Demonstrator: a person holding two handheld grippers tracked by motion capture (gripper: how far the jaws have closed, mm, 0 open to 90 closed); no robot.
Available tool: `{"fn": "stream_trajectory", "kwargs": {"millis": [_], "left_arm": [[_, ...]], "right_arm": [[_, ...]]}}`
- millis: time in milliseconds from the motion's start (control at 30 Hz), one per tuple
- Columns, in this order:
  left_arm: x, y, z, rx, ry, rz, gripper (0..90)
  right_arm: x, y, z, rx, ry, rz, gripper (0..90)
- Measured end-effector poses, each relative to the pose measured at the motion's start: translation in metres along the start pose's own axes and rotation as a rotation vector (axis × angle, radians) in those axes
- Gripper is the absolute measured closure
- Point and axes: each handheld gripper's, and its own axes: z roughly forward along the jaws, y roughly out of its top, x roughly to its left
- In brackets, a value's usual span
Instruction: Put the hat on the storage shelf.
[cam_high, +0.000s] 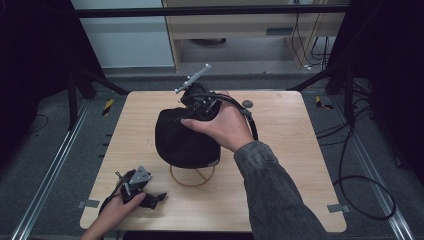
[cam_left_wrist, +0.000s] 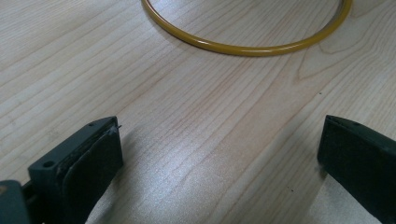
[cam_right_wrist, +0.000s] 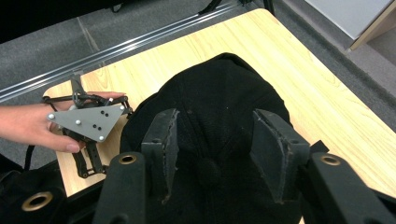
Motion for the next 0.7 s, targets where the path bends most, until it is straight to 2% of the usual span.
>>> {"fn": "stream_trajectory", "kwargs": {"millis": [100, 200, 500, 700], "left_arm": [[0.000, 0.000, 0.000, 0.000, 0.000, 0.000, 0.0], [0.000, 0.000, 0.000, 0.000, 0.000, 0.000, 0.0], [0.000, 0.000, 0.000, 0.000, 0.000, 0.000, 0.0], [0.000, 0.000, 0.000, 0.000, 0.000, 0.000, 0.0]], "right_arm": [[0.001, -0.001, 0.000, -0.003, -0.007, 0.003, 49.2], [0.001, -0.002, -0.002, -0.016, -0.016, 0.000, 44.5], [0.004, -0.008, -0.005, -0.060, -0.074, 0.000, 22.7], [0.005, -0.014, -0.008, -0.085, -0.083, 0.020, 12.7]]}}
